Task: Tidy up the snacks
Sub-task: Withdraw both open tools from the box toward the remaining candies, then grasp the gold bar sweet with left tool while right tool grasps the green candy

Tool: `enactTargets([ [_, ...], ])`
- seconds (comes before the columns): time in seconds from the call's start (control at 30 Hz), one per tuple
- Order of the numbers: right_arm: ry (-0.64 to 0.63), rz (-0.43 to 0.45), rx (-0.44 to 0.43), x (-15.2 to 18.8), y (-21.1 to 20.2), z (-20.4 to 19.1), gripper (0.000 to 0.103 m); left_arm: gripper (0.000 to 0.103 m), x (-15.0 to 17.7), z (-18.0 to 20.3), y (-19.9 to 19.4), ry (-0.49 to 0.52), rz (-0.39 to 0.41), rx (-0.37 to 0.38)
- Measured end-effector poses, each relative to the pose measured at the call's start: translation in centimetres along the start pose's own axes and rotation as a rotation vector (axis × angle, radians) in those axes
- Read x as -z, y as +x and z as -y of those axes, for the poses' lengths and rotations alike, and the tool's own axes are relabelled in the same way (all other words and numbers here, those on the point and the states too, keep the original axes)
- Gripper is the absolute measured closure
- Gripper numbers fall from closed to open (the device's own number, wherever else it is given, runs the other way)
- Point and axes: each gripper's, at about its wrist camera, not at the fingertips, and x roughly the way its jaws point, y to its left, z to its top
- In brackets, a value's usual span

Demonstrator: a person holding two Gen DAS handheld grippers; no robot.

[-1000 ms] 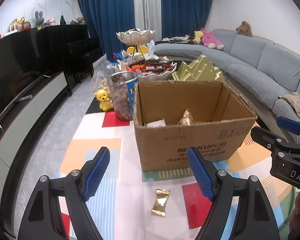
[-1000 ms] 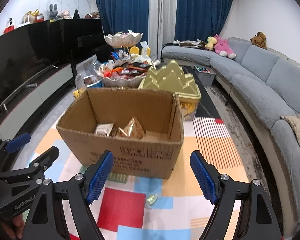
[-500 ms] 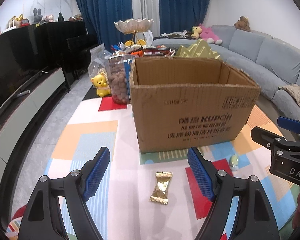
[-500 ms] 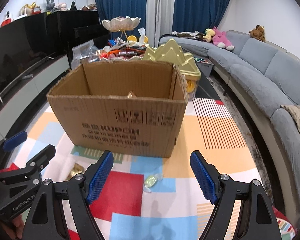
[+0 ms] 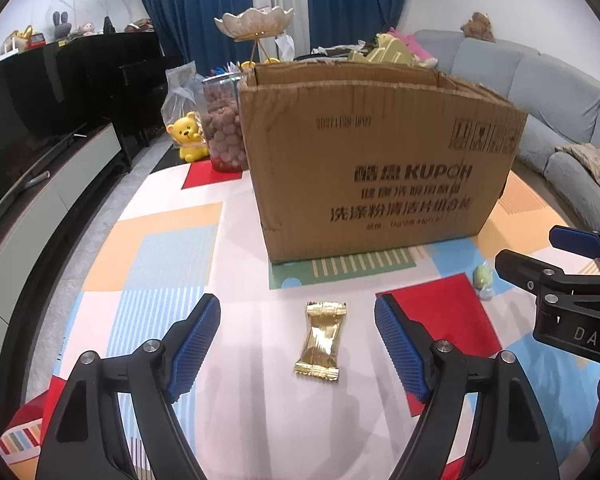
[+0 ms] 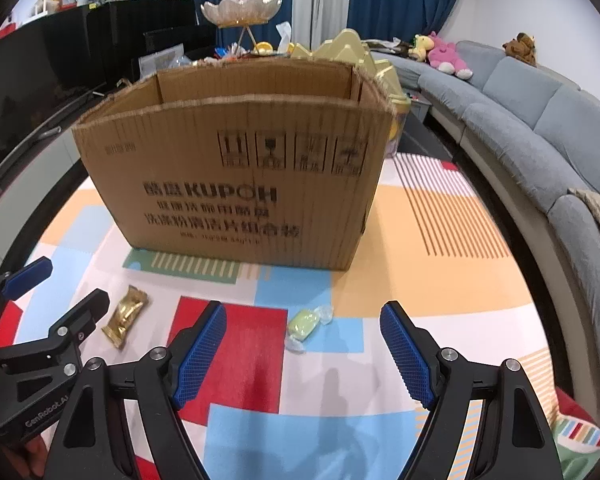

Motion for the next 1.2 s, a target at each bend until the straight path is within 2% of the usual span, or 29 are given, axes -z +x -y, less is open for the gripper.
enactTargets([
  [0.37,-0.008,-0.052,0.002,1.4,2.0,-0.4,0.023,0.031,0.9,0.1,2.2,0.001,-0.056,0.018],
  [0.5,-0.001,-0.067,0.005,1.7,2.6,-0.3,0.023,0.036,1.1,0.2,2.9,-0.007,-0.078,0.029],
  [0.63,0.000,-0.067,0.007,1.8,3.0,-0.2,0.023,0.045,1.3,0.2,3.7,-0.007,-0.101,0.037],
  [0.83,0.010,-0.076,0.009,1.8,3.9,0.0,0.024,0.049,1.7,0.4,4.6,-0.007,-0.125,0.042],
  [1.03,0.023,-0.096,0.001,1.8,4.8,0.0,0.038,0.051,1.7,0.6,5.0,-0.018,-0.135,0.055],
  [1.1,0.028,-0.102,-0.001,1.8,5.1,0.1,0.045,0.052,1.6,0.6,5.2,-0.018,-0.133,0.057],
  [1.2,0.037,-0.111,-0.008,1.8,5.5,0.1,0.048,0.052,1.7,0.6,5.3,-0.023,-0.128,0.062],
])
